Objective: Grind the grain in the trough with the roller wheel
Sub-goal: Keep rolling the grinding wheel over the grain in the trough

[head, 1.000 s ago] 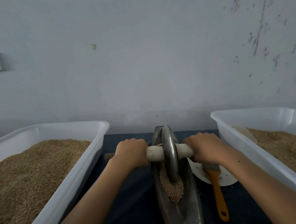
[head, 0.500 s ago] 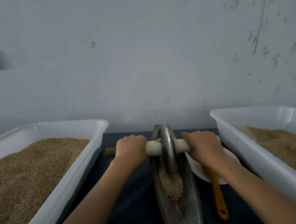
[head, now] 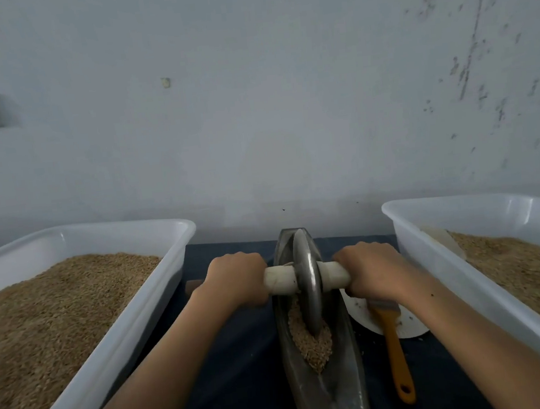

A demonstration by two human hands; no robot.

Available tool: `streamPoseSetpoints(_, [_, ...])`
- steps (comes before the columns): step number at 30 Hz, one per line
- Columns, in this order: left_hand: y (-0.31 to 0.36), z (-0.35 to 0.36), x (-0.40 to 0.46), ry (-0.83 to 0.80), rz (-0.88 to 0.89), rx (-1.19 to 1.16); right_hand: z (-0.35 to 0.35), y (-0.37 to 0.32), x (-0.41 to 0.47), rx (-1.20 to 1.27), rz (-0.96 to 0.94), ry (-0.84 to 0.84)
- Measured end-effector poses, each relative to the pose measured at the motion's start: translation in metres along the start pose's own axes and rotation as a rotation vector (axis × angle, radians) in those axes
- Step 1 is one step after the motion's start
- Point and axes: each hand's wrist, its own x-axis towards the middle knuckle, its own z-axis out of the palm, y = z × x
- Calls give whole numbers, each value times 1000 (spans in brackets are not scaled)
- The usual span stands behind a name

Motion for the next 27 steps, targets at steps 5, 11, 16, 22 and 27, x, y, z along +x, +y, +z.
streamPoseSetpoints(5, [2,9,2,235,-16,26,12,-5,1,-37,64,253])
streamPoseSetpoints(11, [-5,1,1,-34,44,-19,-1,-1,0,-52,-17,26])
streamPoseSetpoints(16, [-4,-3,1,-204,38,-92,-10,2,-2,12,-35,-184])
streamPoseSetpoints(22, [-3,5,3,90,16,20,4,-5,0,-44,33,119])
streamPoseSetpoints(27, [-1,11,5,273,12,29,9,-6,0,-34,59,238])
